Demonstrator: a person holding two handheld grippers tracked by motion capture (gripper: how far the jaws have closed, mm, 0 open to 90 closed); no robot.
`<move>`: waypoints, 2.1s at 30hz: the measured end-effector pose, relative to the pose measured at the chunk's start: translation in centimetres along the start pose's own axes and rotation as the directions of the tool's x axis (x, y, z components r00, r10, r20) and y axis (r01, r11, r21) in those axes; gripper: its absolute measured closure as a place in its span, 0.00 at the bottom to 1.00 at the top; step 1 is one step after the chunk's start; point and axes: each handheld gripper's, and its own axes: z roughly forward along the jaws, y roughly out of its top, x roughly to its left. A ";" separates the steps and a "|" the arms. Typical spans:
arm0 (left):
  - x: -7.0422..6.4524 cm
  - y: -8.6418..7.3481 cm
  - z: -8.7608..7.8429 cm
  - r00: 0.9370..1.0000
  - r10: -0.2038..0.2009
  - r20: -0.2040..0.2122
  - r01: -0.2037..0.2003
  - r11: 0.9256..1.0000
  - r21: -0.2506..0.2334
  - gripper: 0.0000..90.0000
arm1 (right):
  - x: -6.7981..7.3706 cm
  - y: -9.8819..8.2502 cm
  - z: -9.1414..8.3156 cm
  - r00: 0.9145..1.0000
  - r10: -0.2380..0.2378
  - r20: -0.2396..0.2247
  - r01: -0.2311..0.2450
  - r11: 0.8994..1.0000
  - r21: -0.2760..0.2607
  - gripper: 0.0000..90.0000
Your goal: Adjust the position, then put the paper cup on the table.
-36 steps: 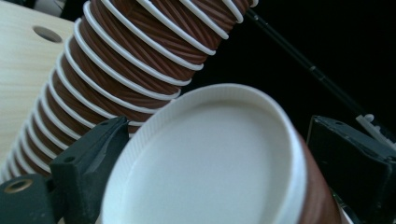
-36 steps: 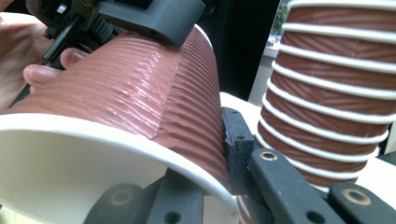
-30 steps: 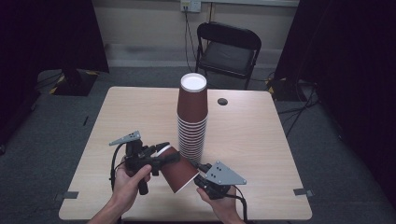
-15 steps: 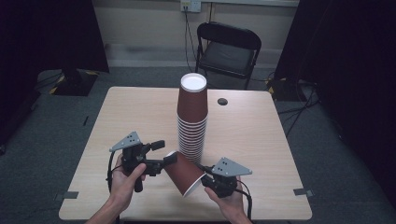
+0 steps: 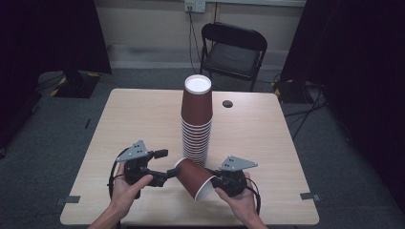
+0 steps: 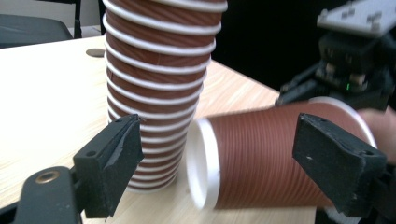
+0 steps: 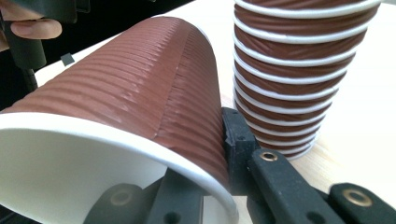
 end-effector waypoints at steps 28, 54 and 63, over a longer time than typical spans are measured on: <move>-1.7 -1.4 1.8 0.969 0.217 0.116 -0.233 0.961 0.146 0.17 | -1.7 1.5 0.1 0.993 0.059 -0.106 -0.035 0.975 0.219 0.96; -4.8 -2.9 4.9 0.838 0.488 0.245 -0.540 0.808 0.237 0.10 | -1.8 2.6 2.5 0.971 0.142 -0.191 -0.028 0.866 0.499 0.96; -5.8 -3.0 6.3 0.842 0.479 0.247 -0.534 0.804 0.262 0.04 | -1.0 3.3 3.5 0.967 0.173 -0.188 -0.038 0.824 0.566 0.96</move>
